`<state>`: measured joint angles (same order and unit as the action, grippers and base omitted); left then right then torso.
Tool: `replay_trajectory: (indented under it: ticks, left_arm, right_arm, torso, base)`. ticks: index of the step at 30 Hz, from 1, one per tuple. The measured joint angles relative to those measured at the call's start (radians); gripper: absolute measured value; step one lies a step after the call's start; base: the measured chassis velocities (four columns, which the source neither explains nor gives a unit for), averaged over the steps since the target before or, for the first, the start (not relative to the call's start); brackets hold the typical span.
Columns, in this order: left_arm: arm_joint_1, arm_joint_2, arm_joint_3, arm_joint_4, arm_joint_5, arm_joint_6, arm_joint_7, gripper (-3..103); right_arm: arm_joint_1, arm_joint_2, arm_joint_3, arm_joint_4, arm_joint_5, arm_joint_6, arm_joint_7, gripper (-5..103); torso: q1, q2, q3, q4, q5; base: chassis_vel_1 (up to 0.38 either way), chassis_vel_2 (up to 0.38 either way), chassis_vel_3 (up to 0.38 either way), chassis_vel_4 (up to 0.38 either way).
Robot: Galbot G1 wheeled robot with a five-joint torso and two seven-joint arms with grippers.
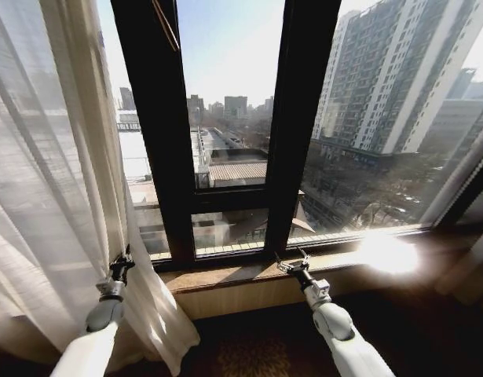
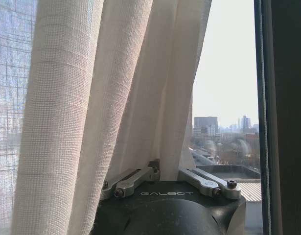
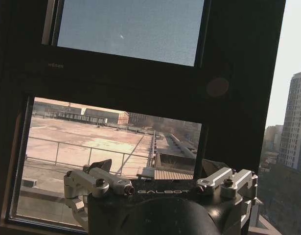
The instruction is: Open the curtains by pulling them apart, changing their state from closed to fully open.
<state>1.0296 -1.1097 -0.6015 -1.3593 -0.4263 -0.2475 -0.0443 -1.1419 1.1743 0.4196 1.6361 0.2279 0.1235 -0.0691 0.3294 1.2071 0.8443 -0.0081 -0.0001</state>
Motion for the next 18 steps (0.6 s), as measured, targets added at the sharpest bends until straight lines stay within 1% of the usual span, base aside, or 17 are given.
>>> replay_trajectory:
  ticks: [2, 18]
  left_arm:
    - [0.006, 0.002, -0.002, -0.007, 0.0, -0.001, -0.002, 0]
    - [0.03, -0.005, -0.01, -0.034, 0.001, -0.01, -0.009, 0]
  right_arm:
    - [0.0, 0.0, 0.0, 0.0, 0.0, 0.0, 0.0, 100]
    - [0.0, 0.0, 0.0, 0.0, 0.0, 0.0, 0.0, 100]
  torso:
    - [0.0, 0.0, 0.0, 0.0001, -0.0004]
    - [0.0, 0.0, 0.0, 0.0, -0.0001]
  base:
    - [0.356, 0.341, -0.366, -0.34]
    - [0.351, 0.337, -0.362, -0.342]
